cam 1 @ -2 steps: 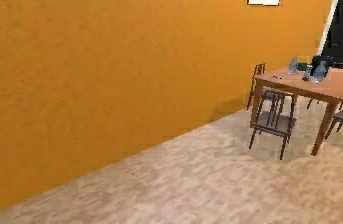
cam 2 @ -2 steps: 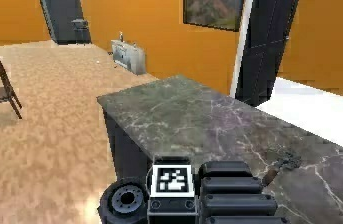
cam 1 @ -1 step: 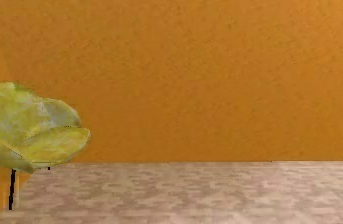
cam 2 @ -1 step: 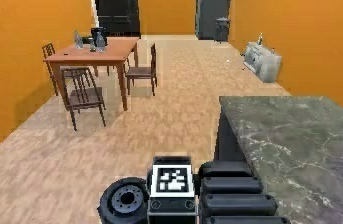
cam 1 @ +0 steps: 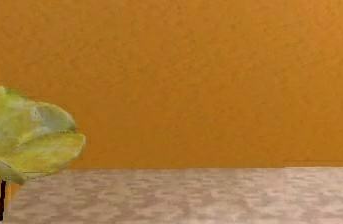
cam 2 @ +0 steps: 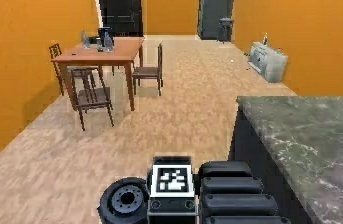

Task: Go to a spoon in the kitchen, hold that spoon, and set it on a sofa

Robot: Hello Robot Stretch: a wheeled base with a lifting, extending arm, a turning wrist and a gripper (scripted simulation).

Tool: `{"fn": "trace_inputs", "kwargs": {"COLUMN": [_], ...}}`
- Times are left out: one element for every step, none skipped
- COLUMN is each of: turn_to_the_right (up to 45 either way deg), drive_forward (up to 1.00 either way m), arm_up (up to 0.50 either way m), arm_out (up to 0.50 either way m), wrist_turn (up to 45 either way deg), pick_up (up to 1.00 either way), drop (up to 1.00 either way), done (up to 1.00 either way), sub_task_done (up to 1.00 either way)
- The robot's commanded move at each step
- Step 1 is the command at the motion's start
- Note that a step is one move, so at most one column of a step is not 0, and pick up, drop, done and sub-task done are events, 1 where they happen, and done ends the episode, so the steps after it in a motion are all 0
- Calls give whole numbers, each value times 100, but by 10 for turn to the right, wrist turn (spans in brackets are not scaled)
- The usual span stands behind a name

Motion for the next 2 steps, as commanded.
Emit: {"fn": "trace_inputs", "kwargs": {"turn_to_the_right": [450, 420], "drive_forward": [0, 0], "arm_up": [0, 0], "arm_out": [0, 0], "wrist_turn": [0, 0], "pick_up": [0, 0], "drop": [0, 0], "done": [0, 0], "sub_task_done": [0, 0]}}
